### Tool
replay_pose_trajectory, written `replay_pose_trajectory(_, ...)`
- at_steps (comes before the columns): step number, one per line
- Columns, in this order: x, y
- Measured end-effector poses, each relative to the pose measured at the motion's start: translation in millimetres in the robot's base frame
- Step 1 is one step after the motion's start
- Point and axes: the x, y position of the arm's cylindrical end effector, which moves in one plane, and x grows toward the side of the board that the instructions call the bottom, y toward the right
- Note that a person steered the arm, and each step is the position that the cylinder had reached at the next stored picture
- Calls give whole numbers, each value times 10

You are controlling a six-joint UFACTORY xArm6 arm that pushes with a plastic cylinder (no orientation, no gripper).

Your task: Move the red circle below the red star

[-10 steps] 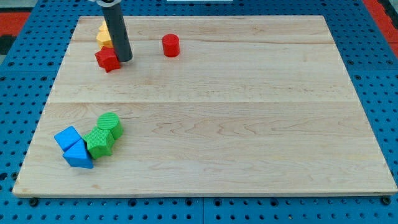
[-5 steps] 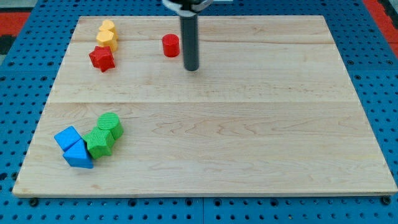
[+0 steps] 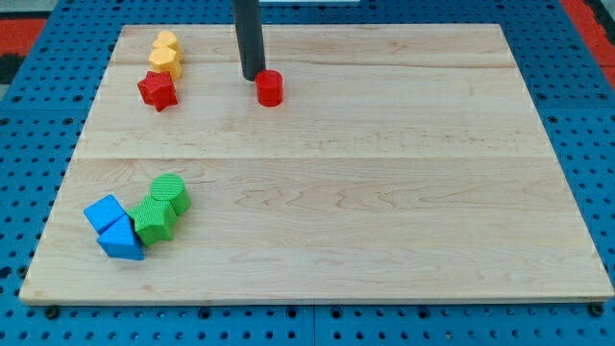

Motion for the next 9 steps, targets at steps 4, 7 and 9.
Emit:
replay_pose_trajectory(4,328,214)
replay_pose_trajectory(7,656,183)
replay_pose_trajectory(9,980,344)
